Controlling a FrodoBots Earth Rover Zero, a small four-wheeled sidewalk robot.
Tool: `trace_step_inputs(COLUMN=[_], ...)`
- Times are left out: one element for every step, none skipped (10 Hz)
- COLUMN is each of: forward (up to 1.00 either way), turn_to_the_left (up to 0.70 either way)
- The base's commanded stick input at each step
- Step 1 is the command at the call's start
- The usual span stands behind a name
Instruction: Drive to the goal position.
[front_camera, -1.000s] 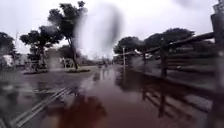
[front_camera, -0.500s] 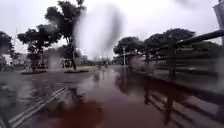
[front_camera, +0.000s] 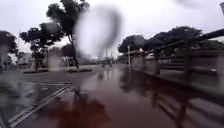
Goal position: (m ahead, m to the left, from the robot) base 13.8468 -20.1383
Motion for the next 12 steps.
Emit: trace_step_inputs(forward=[0.94, 0.93, 0.91, 0.93, 0.94, 0.91, 0.95, 0.93, 0.96, 0.99, 1.00, 1.00], turn_to_the_left=[0.01, 0.01, 0.01, 0.01, 0.01, 0.01, 0.01, 0.01, 0.01, 0.01, -0.21, -0.35])
